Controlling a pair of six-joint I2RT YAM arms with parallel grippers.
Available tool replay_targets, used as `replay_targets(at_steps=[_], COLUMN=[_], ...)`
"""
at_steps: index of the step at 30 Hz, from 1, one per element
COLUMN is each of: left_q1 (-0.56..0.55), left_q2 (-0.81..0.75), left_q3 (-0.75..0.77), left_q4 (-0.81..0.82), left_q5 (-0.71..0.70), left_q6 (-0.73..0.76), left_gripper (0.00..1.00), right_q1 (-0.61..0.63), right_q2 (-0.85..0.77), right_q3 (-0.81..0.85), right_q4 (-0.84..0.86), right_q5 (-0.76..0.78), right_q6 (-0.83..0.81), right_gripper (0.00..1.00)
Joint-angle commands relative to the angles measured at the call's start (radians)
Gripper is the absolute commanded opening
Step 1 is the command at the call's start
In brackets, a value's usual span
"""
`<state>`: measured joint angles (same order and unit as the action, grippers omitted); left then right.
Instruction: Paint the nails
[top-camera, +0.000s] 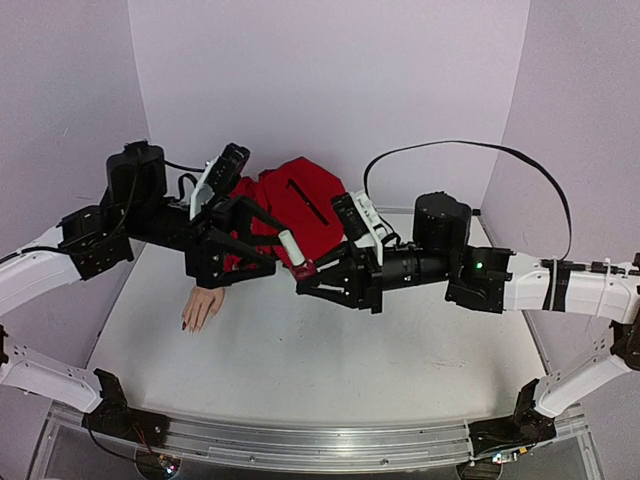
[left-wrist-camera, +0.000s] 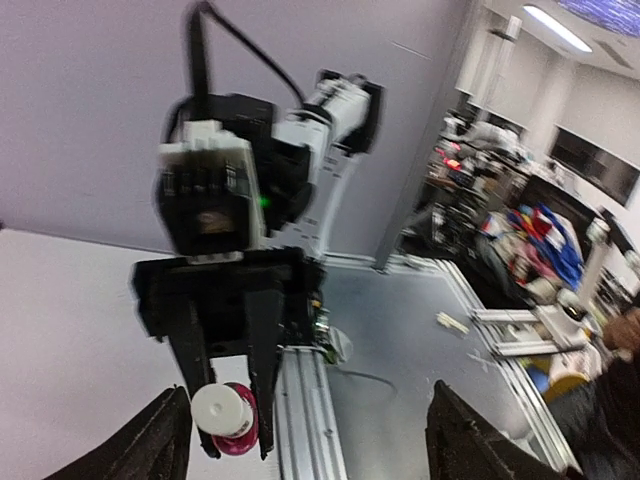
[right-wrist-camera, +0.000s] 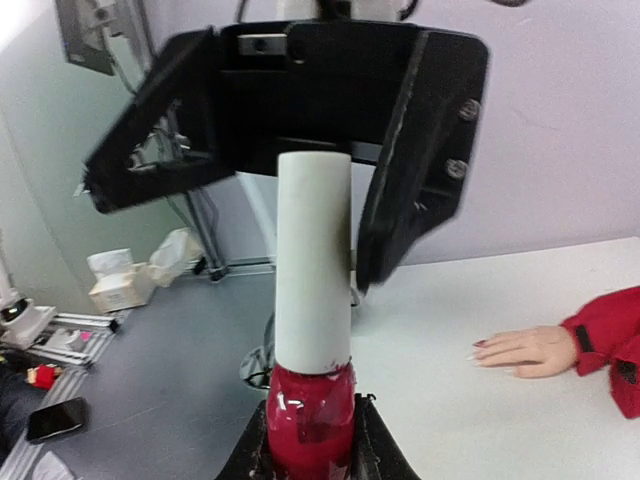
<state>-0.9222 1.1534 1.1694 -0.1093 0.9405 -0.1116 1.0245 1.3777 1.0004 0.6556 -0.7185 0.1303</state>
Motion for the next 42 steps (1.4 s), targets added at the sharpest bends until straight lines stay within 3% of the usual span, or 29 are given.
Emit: replay_targets(at_steps=[1,6,9,13,19,25,35,39,42], left_q1=[0.009,0.011,0.011,0.011,0.011,0.011,0.011,0.011,0.011], left_q2=[-0.076,0.002,0.045,0.085,0.124,0.155,0.180,0.178,0.180], left_q3=[0.010,0.102,0.113,0.125,0.126,0.127,0.141,0.134,0.133], left_q4=[-0.082,-0.189,-0.168,-0.133,-0.116,-0.105,-0.076,-0.045,-0.021], left_q5=[-0.518,-0.745,-0.765,-0.756,-0.720,-0.695,-0.648,-0.557,-0.400], left_q6=[-0.097,-0.276,-0.371,-0.407,-0.415,-0.417,-0.389,-0.339,-0.267], left_gripper=[0.84,0.82,0.79,0.70,0.50,0.36,0.23,0.10,0.05], right_q1=[-0.003,0.082,0.114,0.142,0.146,0.148,0.148,0.145,0.118], right_q2=[-0.032,0.028,0.076,0.123,0.135,0.137,0.113,0.073,0.016], right_q3=[-0.013,0.018,0.056,0.091,0.087,0.092,0.084,0.055,0.031], right_q4=[0.032,0.040,0.042,0.045,0.076,0.078,0.065,0.064,0.045], right_q5=[0.353,0.762,0.966,1.070,1.085,1.072,0.995,0.870,0.635], right_q6=[-0.100,-0.165,-0.175,-0.204,-0.197,-0.195,-0.191,-0.195,-0.183], right_gripper=[0.00,0.00,0.00,0.00,0.00,0.00,0.00,0.00,0.00])
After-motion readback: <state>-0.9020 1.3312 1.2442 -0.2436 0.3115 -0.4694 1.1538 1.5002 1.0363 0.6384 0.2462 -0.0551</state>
